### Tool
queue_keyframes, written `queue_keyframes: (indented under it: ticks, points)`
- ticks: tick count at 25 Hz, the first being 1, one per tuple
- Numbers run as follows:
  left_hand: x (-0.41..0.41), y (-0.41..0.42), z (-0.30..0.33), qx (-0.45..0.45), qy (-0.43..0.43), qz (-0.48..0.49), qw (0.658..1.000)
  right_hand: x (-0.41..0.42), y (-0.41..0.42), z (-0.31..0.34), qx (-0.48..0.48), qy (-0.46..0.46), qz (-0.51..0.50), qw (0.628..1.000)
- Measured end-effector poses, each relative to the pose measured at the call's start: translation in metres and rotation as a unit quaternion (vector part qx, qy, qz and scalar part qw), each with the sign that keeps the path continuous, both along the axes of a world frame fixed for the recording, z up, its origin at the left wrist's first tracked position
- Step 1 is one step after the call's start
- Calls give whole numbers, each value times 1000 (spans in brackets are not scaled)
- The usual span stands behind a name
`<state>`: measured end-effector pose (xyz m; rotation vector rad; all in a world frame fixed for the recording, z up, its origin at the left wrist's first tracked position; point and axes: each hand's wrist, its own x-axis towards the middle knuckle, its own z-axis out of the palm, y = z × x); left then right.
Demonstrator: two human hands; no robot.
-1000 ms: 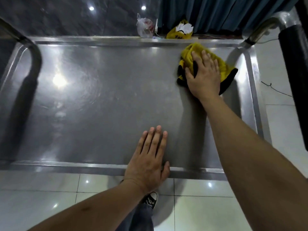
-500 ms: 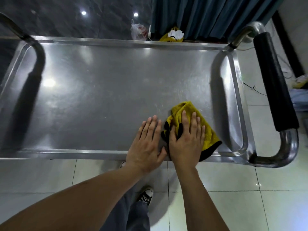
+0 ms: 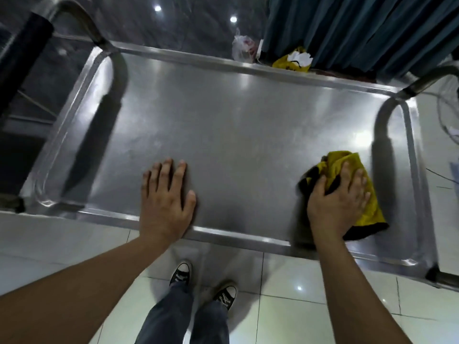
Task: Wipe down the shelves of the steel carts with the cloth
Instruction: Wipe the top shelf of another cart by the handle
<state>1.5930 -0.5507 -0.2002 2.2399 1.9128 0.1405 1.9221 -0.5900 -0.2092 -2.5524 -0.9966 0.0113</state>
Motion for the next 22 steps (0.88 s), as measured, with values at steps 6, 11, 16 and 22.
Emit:
queue_keyframes:
  ticks: [6, 11, 16, 22]
  points:
    - [-8, 2, -3, -1, 12, 0, 1000, -42, 157, 5, -21, 5, 44, 999]
    - [-11, 7, -4, 0, 19, -2, 1000, -179, 235, 5, -32, 0, 307, 951]
    - [-13, 11, -1, -2, 7, 3, 1000, -152, 246, -5, -15, 18, 337, 941]
    - [-9, 13, -5, 6, 0, 6, 1000, -24, 208, -2, -10, 19, 161, 987]
